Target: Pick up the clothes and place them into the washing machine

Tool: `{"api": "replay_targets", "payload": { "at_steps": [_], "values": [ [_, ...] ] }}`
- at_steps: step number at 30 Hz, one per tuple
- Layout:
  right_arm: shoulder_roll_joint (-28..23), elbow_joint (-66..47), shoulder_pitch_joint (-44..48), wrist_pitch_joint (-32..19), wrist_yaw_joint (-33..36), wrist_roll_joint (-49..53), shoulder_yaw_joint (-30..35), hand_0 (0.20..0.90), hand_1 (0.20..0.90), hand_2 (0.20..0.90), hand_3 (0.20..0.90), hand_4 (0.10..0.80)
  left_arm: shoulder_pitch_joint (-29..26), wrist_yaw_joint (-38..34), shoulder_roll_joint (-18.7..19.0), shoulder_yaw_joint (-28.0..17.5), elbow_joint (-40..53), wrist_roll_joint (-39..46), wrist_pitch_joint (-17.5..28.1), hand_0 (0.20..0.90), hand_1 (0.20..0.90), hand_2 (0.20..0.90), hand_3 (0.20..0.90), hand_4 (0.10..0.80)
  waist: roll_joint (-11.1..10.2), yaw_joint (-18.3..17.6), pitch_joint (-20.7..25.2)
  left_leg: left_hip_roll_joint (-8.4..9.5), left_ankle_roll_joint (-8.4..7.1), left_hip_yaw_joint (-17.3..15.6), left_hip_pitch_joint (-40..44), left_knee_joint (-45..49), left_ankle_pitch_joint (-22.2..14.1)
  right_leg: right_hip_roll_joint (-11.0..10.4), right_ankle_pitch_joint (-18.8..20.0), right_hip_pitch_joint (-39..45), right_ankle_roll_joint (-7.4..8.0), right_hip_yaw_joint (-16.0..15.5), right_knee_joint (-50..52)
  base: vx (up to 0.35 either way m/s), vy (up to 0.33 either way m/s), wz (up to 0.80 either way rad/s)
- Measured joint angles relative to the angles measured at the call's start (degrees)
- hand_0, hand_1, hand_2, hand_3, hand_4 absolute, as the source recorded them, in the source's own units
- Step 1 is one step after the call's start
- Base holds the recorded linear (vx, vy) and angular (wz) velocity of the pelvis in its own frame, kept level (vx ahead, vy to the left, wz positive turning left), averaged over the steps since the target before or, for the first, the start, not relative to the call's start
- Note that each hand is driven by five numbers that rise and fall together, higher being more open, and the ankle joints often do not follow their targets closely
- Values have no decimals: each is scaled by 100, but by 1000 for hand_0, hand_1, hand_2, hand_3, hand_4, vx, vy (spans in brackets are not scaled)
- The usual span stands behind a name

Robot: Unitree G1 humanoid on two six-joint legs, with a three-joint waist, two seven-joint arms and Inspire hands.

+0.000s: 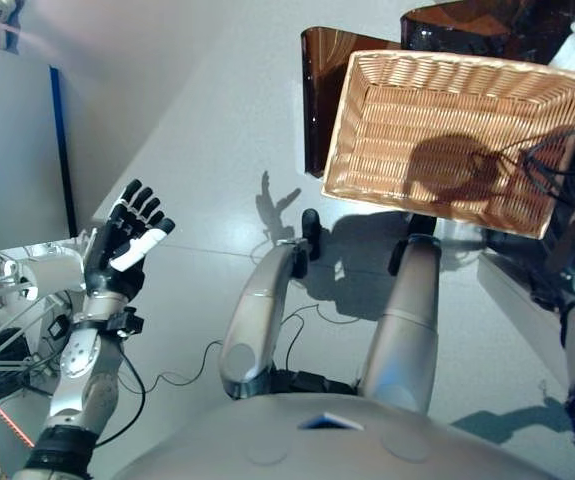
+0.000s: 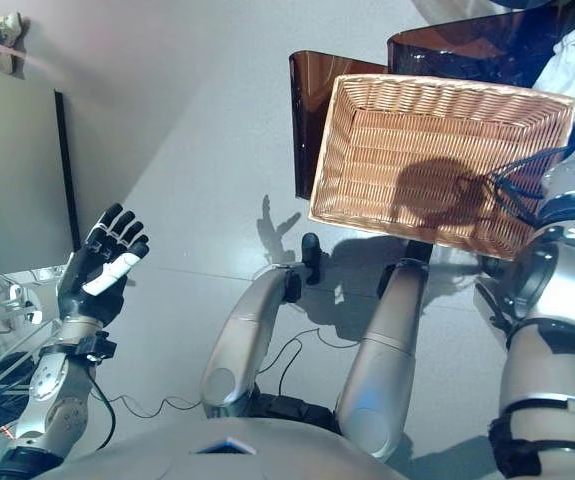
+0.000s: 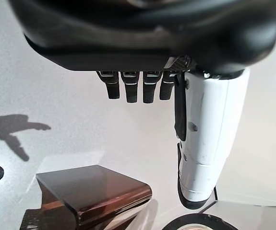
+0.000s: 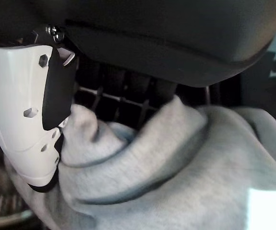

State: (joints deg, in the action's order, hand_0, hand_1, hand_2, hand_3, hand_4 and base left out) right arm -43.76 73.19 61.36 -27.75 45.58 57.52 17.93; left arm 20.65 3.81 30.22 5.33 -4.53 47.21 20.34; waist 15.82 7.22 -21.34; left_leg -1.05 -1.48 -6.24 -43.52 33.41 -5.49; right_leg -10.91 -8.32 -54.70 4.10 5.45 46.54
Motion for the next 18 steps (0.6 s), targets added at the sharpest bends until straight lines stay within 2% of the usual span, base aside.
{"api": "replay_targets", "payload": {
  "at_steps": [2,7,12,16,18],
  "values": [
    [-50,-5,-8,0,136,-110,19,200,200,200,200,300,21,7,-1,30,7,0,0,900,900,900,900,800,51,17,40,-1,-43,-2,23,-77,0,-7,-10,13,-32,5,-54,0,0,0],
    [-164,-9,-77,9,466,-324,204,200,200,200,200,300,63,13,-1,31,-5,1,-4,900,900,900,900,800,68,13,50,3,-31,-5,32,-177,33,-1,6,15,-9,9,-136,7,1,2],
    [-313,-9,-123,15,633,-457,293,200,200,200,200,300,59,111,0,30,-4,8,-3,900,900,900,900,800,57,9,42,32,38,-40,19,-157,23,-34,70,22,40,44,-197,0,0,0],
    [-323,-67,-268,32,768,-1008,284,200,200,200,200,300,59,132,0,30,-22,74,-2,900,900,900,900,800,48,13,35,73,77,-115,15,-150,-8,-41,78,17,77,90,-232,-4,2,-3],
    [-322,-94,-275,34,753,-1062,292,900,900,900,900,800,51,130,-1,32,-41,76,-2,900,900,900,900,800,30,13,21,76,87,-130,16,-147,-14,-37,90,17,94,106,-260,-15,-8,-4]
  ]
}}
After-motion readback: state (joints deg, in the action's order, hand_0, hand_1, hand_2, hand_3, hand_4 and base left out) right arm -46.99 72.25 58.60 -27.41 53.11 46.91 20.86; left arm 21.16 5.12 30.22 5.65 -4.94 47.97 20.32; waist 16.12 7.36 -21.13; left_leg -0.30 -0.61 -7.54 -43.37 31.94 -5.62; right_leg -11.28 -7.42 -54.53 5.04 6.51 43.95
